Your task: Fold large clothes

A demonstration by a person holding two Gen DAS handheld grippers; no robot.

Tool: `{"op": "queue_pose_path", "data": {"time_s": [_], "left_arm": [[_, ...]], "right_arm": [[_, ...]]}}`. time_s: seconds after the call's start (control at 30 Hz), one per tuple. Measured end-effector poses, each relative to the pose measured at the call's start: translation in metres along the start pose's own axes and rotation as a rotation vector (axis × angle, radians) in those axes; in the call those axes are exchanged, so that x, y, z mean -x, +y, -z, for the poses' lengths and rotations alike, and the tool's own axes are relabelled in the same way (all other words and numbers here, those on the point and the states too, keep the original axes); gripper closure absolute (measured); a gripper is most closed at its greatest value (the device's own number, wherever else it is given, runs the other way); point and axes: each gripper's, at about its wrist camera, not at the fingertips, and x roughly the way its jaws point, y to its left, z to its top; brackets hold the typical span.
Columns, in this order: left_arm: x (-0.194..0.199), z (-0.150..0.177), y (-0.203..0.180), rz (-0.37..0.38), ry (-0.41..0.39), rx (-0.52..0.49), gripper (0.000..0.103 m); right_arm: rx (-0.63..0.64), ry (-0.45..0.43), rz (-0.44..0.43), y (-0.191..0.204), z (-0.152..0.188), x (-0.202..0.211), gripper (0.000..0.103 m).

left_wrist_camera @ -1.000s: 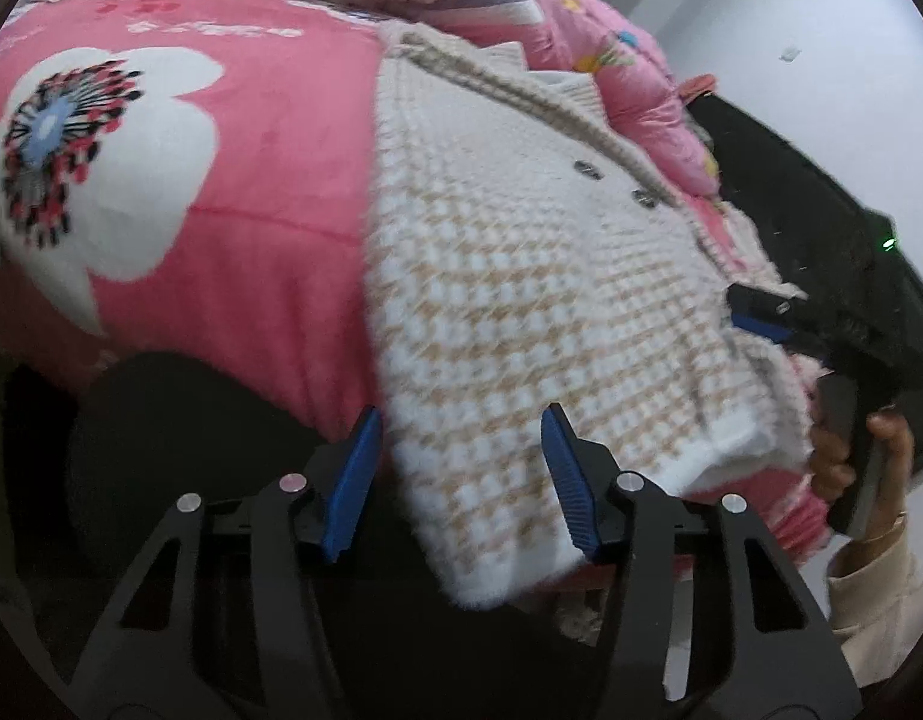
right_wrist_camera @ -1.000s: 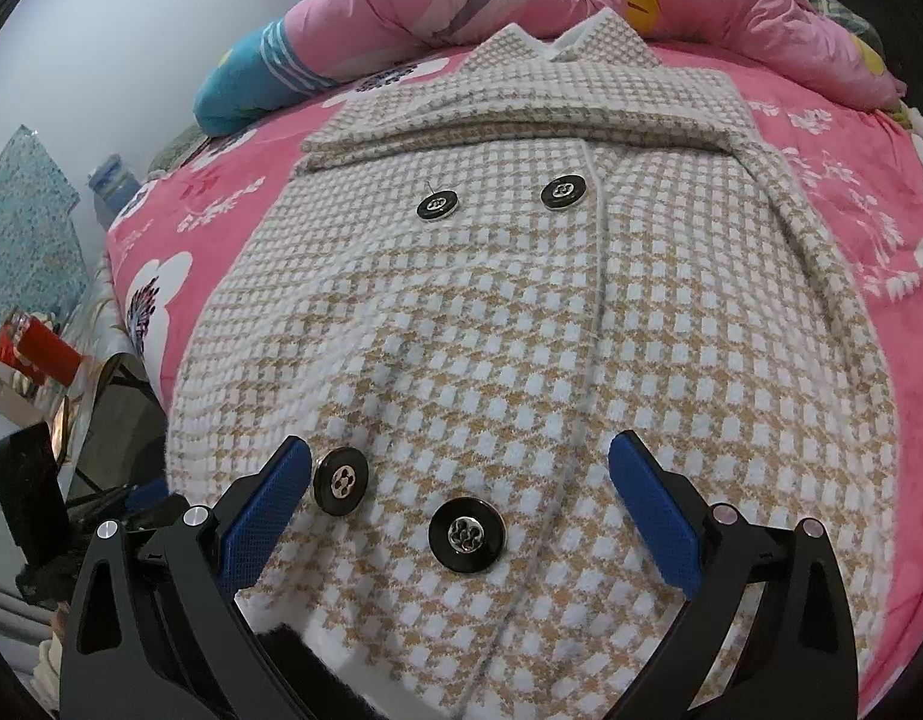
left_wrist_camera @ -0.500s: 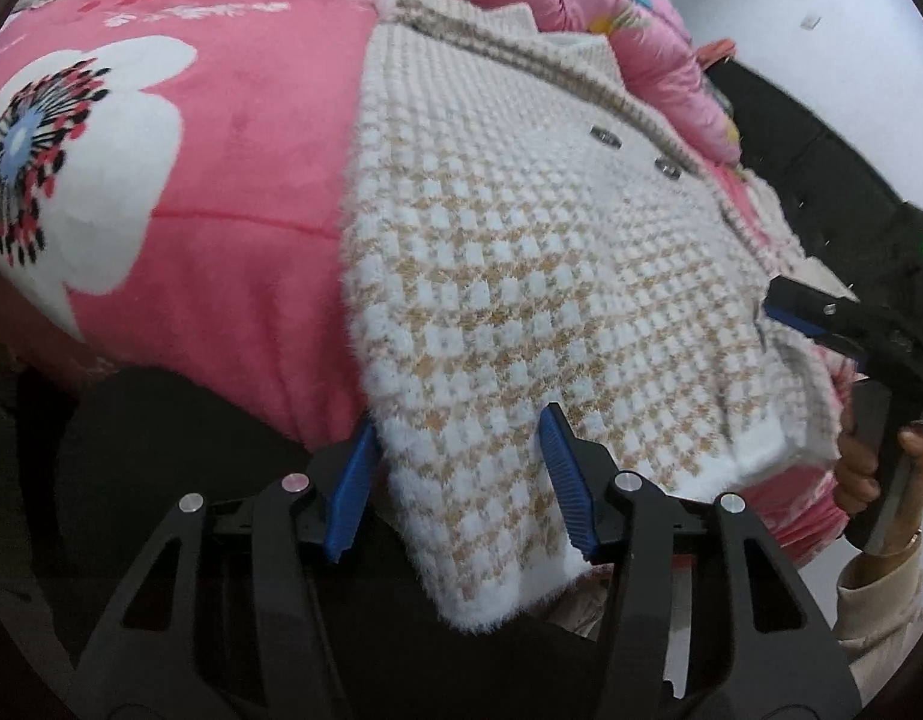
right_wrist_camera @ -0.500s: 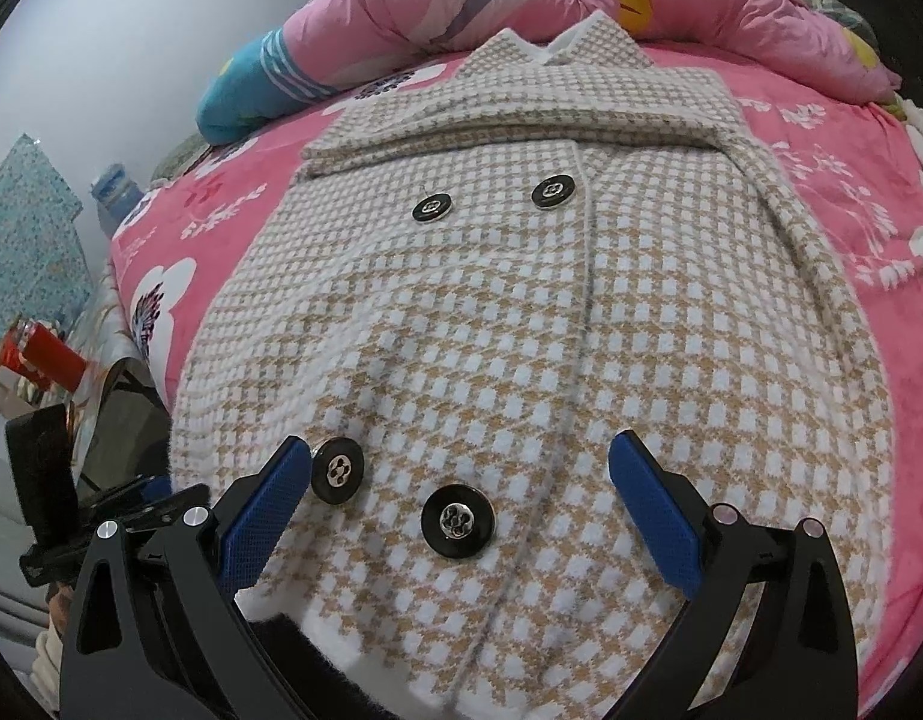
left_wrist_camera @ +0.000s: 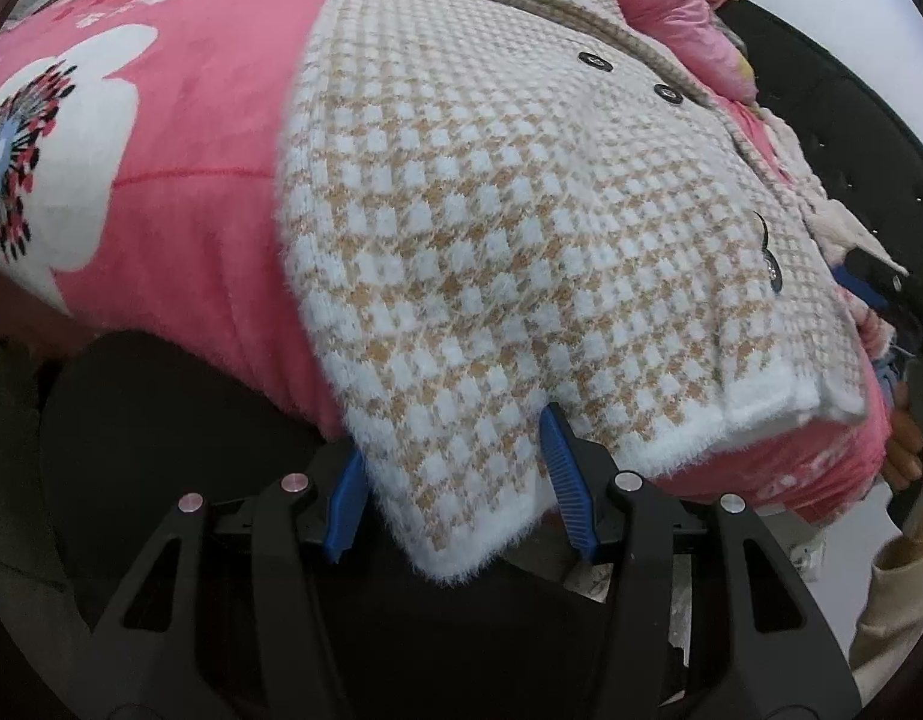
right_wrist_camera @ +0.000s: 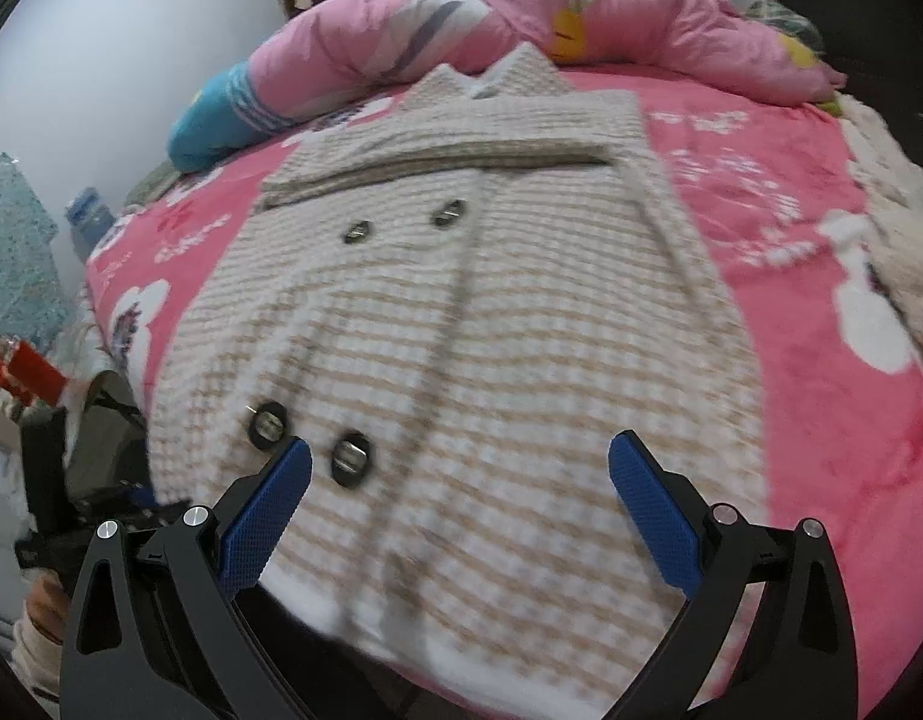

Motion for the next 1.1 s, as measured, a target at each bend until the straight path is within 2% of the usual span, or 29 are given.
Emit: {"op": "queue_pose_path", "data": {"time_s": [0.1,0.2,0.33,0.47,0.87,1.03,1.1], "left_arm": [[0.002,0.002,-0.006,-0.036,-0.013,0.004,0.052],[0.002,0.002,-0.011,-0.067,-0.023,0.009,0.052],[0.001,0.001,-0.016,-0.095,-0.03,0.017,0.052],[0.003,0.001,-0.017,-0.106,-0.043,0.021,0.052],[0.007,0.007,-0.011,-0.09,-0.064,0.016,0.052],[0.01,0.009,-0.009,-0.08,-0.076,0.013,0.054],[0.012,0.009,-0.008,-0.073,-0.082,0.015,0.057]], "right_arm": [[-0.032,0.027,0.063,-0.024,0.012,0.005,0.006],[-0.09,0.068,0.091,-0.045,0.023,0.003,0.007],[-0.154,0.105,0.071,-0.062,0.032,-0.002,0.006],[-0.146,0.113,0.057,-0.059,0.031,-0.003,0.006],[-0.149,0.124,0.032,-0.051,0.026,-0.006,0.007],[-0.198,0.13,-0.02,-0.059,0.022,-0.012,0.007],[-0.225,0.129,-0.043,-0.063,0.025,-0.008,0.01]]}}
